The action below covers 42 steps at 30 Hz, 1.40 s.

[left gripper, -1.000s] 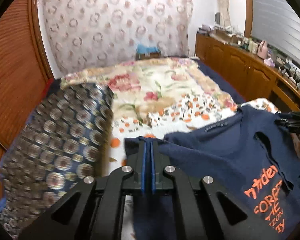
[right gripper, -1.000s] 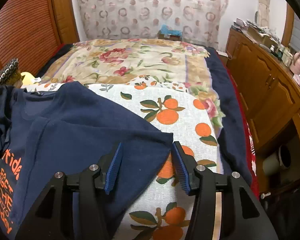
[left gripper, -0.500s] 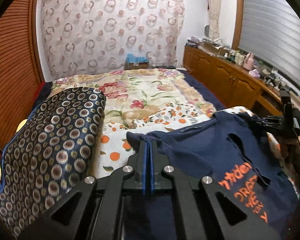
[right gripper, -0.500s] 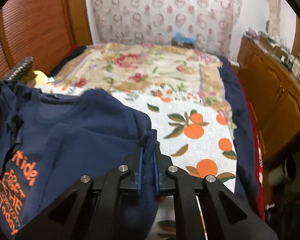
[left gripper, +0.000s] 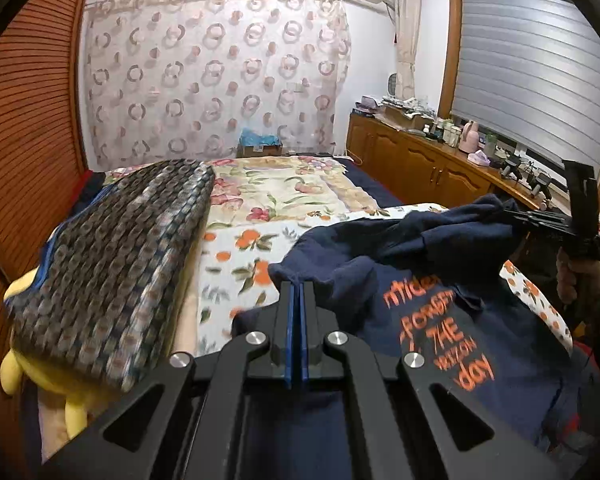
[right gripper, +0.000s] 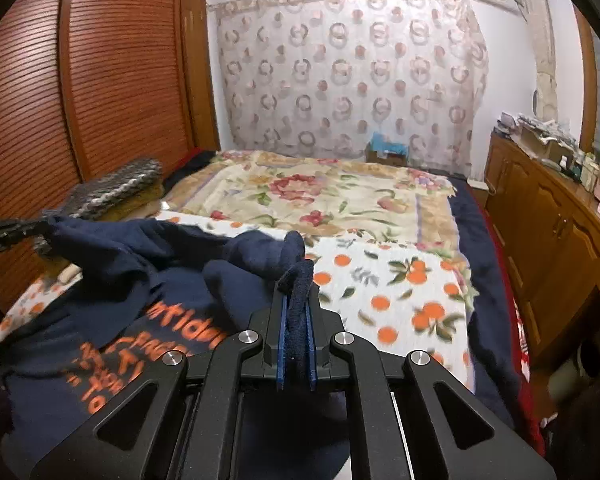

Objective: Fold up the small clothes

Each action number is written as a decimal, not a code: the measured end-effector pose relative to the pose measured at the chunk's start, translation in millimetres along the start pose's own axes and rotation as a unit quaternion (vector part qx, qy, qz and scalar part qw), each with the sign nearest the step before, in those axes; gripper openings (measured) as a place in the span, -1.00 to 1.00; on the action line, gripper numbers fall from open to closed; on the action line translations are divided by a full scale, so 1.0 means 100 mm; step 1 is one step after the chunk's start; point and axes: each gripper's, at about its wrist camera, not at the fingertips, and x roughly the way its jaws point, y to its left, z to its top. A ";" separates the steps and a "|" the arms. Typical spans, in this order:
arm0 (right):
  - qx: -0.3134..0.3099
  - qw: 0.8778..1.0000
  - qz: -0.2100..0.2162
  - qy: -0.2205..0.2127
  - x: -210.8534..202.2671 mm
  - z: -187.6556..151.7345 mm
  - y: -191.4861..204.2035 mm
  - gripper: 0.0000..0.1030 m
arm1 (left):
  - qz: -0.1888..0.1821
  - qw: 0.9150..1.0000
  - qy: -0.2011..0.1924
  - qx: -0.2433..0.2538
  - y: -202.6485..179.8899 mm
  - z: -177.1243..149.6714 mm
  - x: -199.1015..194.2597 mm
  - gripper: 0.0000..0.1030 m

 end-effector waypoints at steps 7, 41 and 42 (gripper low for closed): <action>0.019 1.000 0.000 0.005 -0.54 -0.45 0.17 -0.90 | 0.004 1.000 -0.008 -0.019 0.05 -0.46 -0.50 -1.00; 0.020 0.996 -0.047 0.071 -1.27 -1.07 0.13 -0.14 | 0.054 0.997 0.032 -0.039 0.28 -0.95 -0.99 0.11; 0.017 0.996 -0.048 0.070 -1.25 -1.03 0.11 -0.12 | 0.053 0.998 0.030 -0.034 0.27 -0.91 -0.96 0.11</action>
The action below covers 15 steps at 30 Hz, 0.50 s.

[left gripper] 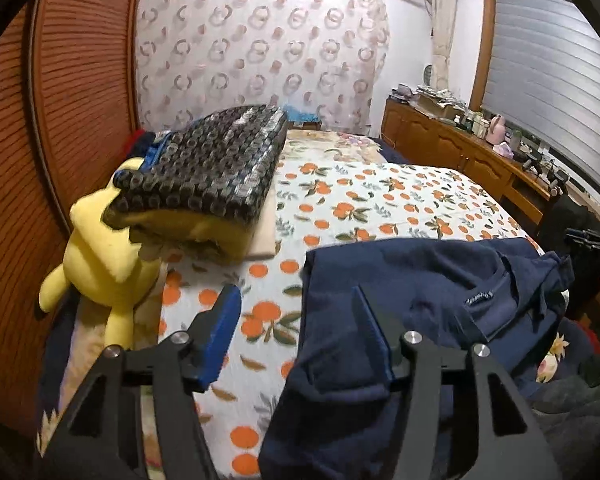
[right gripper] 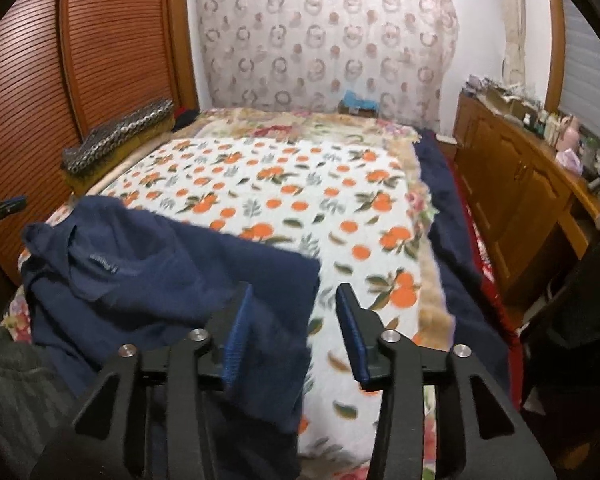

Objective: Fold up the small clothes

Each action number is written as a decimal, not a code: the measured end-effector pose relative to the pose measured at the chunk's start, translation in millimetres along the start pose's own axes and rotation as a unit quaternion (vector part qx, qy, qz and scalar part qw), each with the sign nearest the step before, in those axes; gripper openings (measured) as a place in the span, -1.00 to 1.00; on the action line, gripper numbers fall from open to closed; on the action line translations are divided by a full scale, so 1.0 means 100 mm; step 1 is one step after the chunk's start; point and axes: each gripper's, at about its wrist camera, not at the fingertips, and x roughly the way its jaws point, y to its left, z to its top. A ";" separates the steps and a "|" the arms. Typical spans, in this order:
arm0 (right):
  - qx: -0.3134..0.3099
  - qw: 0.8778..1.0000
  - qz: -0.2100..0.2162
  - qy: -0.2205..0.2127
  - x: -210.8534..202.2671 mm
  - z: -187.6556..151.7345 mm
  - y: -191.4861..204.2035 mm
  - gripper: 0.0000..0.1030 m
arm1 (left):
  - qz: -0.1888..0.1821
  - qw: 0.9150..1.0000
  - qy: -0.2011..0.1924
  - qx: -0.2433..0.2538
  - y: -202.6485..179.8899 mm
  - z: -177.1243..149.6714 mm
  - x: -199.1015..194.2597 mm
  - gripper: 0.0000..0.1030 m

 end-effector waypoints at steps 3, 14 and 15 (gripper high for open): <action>-0.011 1.000 0.001 0.000 0.13 0.09 0.00 -0.02 | 0.002 1.000 0.009 0.009 -0.02 0.11 0.17 0.12; -0.005 0.998 0.026 0.063 0.99 0.17 -0.09 0.03 | -0.013 0.995 0.095 0.031 -0.04 0.40 1.04 0.12; -0.004 0.997 0.024 0.067 1.03 0.17 -0.10 0.03 | -0.011 0.994 0.102 0.032 -0.04 0.40 1.08 0.12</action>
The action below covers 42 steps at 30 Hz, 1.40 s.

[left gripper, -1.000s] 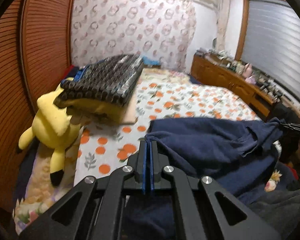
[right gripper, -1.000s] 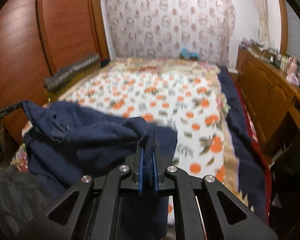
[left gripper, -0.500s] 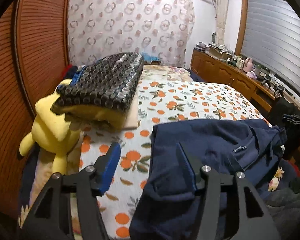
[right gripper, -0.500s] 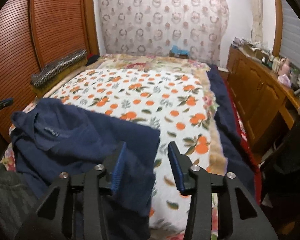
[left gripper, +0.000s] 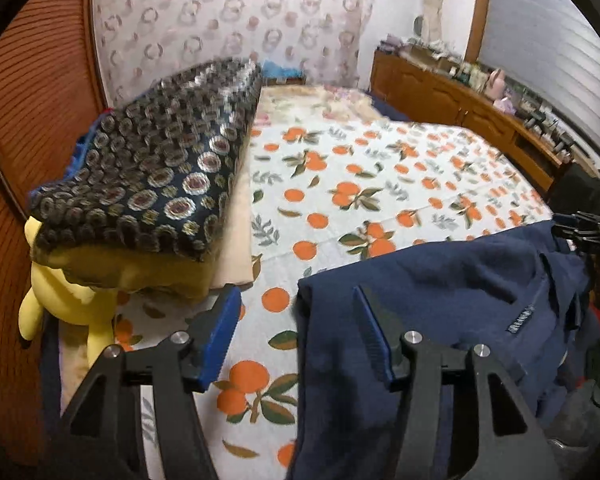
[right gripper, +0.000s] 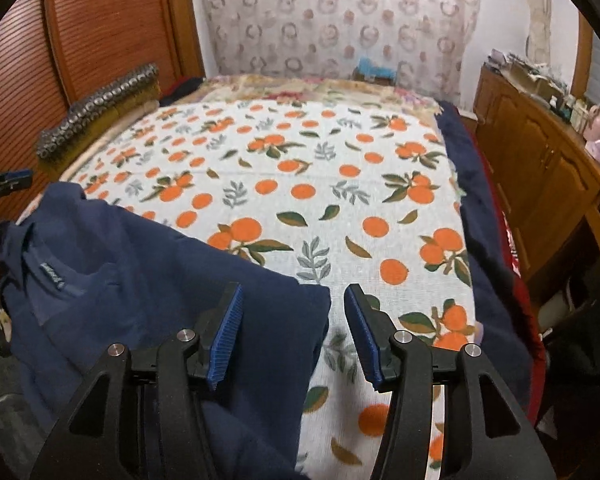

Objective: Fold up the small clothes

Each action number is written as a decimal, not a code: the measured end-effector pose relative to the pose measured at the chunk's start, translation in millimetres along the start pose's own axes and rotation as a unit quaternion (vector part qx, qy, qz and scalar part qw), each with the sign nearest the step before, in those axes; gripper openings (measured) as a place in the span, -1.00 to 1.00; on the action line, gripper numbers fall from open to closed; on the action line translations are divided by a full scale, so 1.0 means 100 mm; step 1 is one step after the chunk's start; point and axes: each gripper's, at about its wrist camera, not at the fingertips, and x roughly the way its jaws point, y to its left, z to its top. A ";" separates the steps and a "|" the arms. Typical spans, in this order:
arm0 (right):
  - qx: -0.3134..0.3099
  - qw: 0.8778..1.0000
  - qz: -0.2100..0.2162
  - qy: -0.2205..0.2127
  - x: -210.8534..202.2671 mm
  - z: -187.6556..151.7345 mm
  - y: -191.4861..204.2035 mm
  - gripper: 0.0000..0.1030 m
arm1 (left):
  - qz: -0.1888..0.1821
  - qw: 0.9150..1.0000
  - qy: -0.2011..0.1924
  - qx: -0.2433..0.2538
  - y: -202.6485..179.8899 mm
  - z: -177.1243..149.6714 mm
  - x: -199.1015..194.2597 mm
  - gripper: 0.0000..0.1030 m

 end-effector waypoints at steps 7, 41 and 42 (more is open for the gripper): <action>0.012 1.000 0.006 0.025 0.15 -0.06 -0.04 0.05 | -0.039 0.998 0.041 0.001 -0.02 -0.09 0.25 0.11; -0.067 0.982 0.016 -0.178 -1.69 0.41 0.59 -0.84 | -0.107 0.976 -0.188 0.004 -0.24 0.21 -1.57 -0.92; -0.070 0.979 0.015 -0.192 -1.82 0.45 0.61 -0.84 | -0.106 0.973 -0.205 0.006 -0.25 0.24 -1.71 -0.92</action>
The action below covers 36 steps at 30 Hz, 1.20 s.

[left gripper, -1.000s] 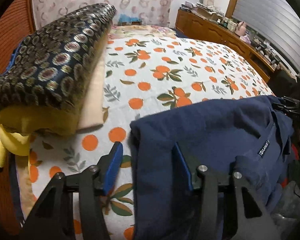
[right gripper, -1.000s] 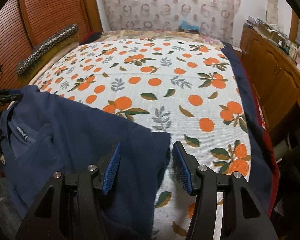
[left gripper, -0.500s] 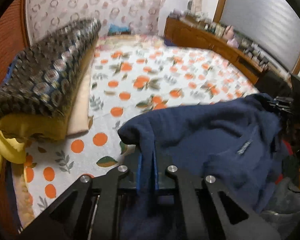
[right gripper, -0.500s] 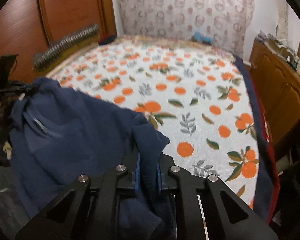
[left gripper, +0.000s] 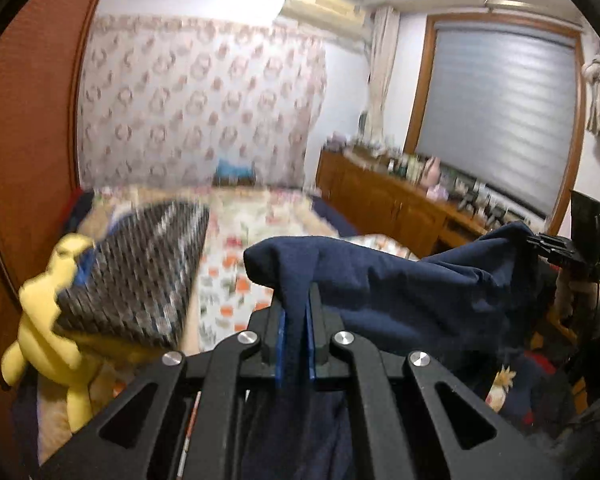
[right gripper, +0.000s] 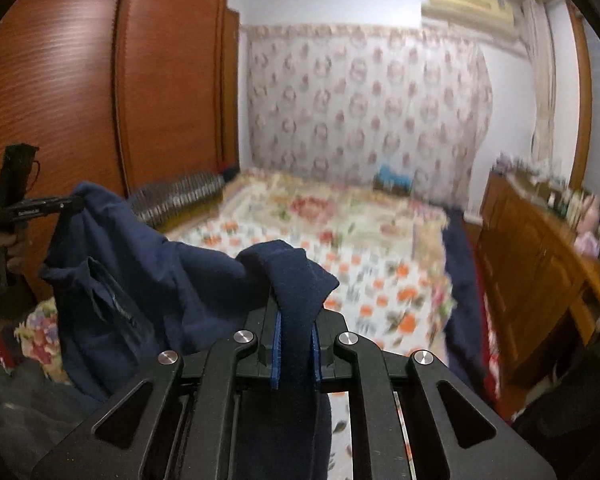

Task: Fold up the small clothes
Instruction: 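Lift the hem with both tools and fold it over toward the collar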

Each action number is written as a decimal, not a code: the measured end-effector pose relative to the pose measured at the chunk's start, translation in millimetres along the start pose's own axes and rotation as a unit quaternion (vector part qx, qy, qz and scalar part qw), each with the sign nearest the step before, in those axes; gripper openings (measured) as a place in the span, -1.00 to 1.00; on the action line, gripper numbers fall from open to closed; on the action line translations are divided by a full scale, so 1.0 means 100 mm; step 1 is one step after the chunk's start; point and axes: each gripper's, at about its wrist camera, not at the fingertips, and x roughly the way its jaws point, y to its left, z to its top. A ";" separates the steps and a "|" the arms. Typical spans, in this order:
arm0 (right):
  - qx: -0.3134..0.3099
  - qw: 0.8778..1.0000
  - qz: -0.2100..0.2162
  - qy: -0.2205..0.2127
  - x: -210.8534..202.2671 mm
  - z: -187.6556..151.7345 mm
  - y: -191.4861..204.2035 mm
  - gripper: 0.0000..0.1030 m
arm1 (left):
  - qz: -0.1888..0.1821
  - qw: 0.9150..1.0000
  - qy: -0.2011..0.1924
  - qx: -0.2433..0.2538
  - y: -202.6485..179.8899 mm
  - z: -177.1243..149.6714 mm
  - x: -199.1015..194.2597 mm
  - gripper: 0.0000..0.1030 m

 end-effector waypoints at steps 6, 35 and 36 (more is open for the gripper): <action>-0.020 0.998 -0.011 -0.060 -0.49 0.40 0.02 -0.84 | -0.003 0.997 -0.070 0.013 -0.12 0.34 -0.45 -0.92; 0.026 0.979 -0.132 0.152 2.39 0.33 -1.29 -0.23 | 0.082 0.990 0.113 0.028 0.55 0.18 1.97 0.12; 0.028 0.980 -0.129 0.149 2.34 0.27 -1.25 -0.18 | 0.083 0.990 0.114 0.030 0.50 0.17 1.95 0.12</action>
